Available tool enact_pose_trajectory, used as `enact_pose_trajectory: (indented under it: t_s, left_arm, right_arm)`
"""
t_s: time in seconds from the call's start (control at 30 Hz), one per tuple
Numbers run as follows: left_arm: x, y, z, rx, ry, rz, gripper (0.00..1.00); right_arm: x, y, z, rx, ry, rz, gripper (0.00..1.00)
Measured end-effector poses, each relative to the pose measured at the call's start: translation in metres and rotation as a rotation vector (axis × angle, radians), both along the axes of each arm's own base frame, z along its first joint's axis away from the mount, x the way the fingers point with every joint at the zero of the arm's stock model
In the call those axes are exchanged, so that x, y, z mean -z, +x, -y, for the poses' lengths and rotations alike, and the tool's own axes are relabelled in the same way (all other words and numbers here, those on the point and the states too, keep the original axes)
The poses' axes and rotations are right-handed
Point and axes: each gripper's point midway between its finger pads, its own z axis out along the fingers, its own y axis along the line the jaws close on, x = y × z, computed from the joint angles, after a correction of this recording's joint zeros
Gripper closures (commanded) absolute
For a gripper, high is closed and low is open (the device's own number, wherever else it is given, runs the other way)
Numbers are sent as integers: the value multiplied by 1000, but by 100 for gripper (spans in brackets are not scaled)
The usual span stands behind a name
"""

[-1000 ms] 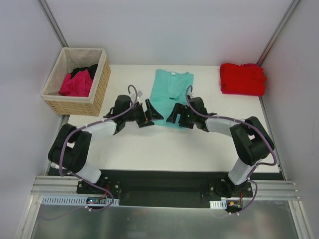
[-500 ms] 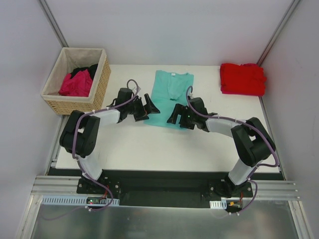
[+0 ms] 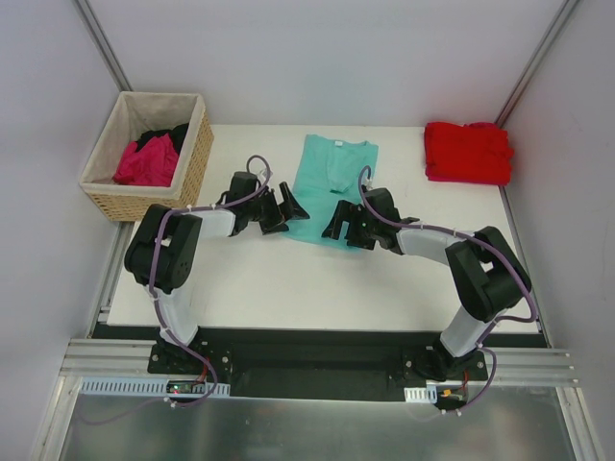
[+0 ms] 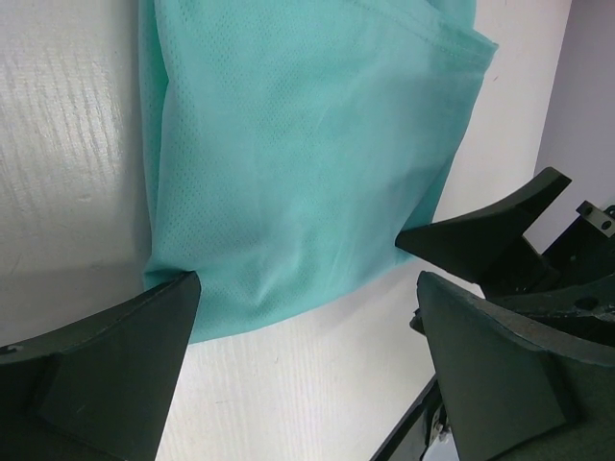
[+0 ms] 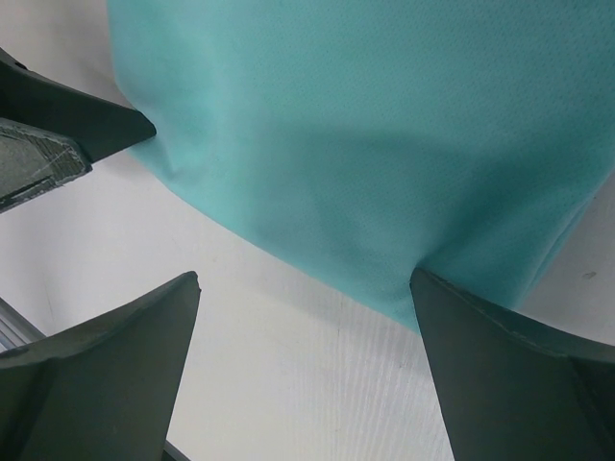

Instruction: Fold and stack the t-shirts

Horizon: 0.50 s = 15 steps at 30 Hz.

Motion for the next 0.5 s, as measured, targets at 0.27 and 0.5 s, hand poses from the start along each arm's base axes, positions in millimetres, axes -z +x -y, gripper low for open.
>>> enact_pose_trajectory:
  t_s: [0.27, 0.5]
  left_arm:
    - [4, -18, -6, -2, -14, 34, 3]
    - [9, -60, -12, 10, -26, 38, 3]
  right_arm:
    - [1, -6, 4, 0, -4, -2, 3]
    - [2, -16, 5, -8, -2, 4, 3]
